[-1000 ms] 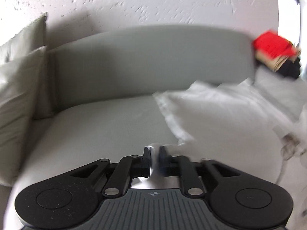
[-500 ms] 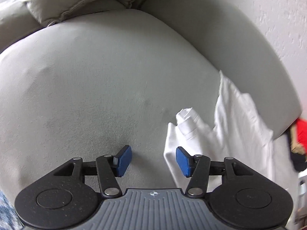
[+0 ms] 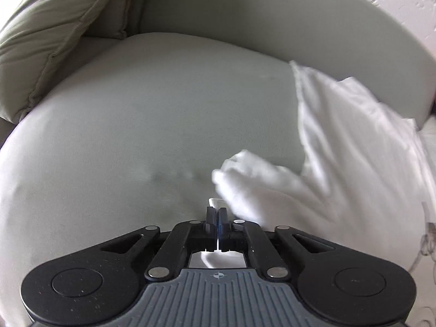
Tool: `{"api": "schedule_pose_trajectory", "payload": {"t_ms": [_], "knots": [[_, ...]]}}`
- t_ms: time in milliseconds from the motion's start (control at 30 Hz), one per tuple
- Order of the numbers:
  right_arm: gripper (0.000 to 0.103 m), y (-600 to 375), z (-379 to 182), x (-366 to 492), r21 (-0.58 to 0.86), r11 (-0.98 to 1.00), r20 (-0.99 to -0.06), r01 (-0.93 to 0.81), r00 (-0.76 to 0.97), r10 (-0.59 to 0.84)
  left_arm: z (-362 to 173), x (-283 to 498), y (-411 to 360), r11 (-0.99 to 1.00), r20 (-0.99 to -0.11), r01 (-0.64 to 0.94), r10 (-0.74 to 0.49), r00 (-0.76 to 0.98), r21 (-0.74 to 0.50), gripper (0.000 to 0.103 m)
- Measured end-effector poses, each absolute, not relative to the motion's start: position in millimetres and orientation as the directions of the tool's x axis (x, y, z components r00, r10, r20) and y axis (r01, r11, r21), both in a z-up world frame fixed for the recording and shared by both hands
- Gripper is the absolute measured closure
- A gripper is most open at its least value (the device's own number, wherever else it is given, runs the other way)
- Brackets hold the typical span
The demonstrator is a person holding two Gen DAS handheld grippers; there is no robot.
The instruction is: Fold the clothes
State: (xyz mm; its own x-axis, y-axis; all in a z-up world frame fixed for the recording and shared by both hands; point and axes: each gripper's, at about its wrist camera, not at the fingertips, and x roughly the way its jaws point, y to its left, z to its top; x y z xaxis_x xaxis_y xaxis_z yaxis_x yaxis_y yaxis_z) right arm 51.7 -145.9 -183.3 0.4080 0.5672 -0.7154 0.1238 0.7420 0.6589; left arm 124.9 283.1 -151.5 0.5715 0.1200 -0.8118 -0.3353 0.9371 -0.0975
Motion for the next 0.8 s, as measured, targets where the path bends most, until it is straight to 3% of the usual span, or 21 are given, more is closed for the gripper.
{"api": "schedule_pose_trajectory", "payload": {"t_ms": [67,167,267,400,500,633,700,800], "knots": [[0.032,-145.2,-182.5,51.2,0.657,0.744,-0.717,0.122,0.409,0.565,-146.3,114.4,282.4,0.931,-0.795,-0.353,0.144,0.589,-0.093,0.103],[0.032,-144.7,-181.2,49.6,0.657,0.744,-0.716,0.124,0.413,0.563,-136.9,88.4,296.3,0.863,-0.777,-0.502,0.276,0.565,-0.058,0.103],[0.032,-143.8,-180.8,48.5,0.653,0.748,-0.717,0.121,0.414,0.56,-141.3,71.3,310.1,0.818,-0.805,-0.571,0.288,0.518,-0.075,0.103],[0.032,-145.1,-173.7,45.9,0.656,0.748,-0.713,0.105,0.412,0.567,-140.5,61.8,304.9,0.79,-0.823,-0.613,0.368,0.432,0.031,0.103],[0.032,-154.5,-156.7,35.2,0.667,0.741,-0.698,0.081,0.415,0.583,-126.0,40.4,309.3,0.794,-0.83,-0.607,0.318,0.459,-0.032,0.091],[0.032,-181.2,-116.3,6.3,0.679,0.733,-0.67,0.035,0.436,0.6,-87.0,1.6,287.7,0.844,-0.793,-0.537,0.317,0.52,-0.015,0.091],[0.03,-197.0,-96.0,-8.7,0.689,0.725,-0.646,0.008,0.461,0.609,-66.0,-18.6,272.4,0.874,-0.773,-0.486,0.296,0.56,-0.018,0.083],[0.018,-216.2,-85.3,-15.4,0.677,0.735,-0.637,0.014,0.512,0.577,-51.2,-30.9,244.8,0.916,-0.758,-0.394,0.207,0.619,-0.071,0.072]]}}
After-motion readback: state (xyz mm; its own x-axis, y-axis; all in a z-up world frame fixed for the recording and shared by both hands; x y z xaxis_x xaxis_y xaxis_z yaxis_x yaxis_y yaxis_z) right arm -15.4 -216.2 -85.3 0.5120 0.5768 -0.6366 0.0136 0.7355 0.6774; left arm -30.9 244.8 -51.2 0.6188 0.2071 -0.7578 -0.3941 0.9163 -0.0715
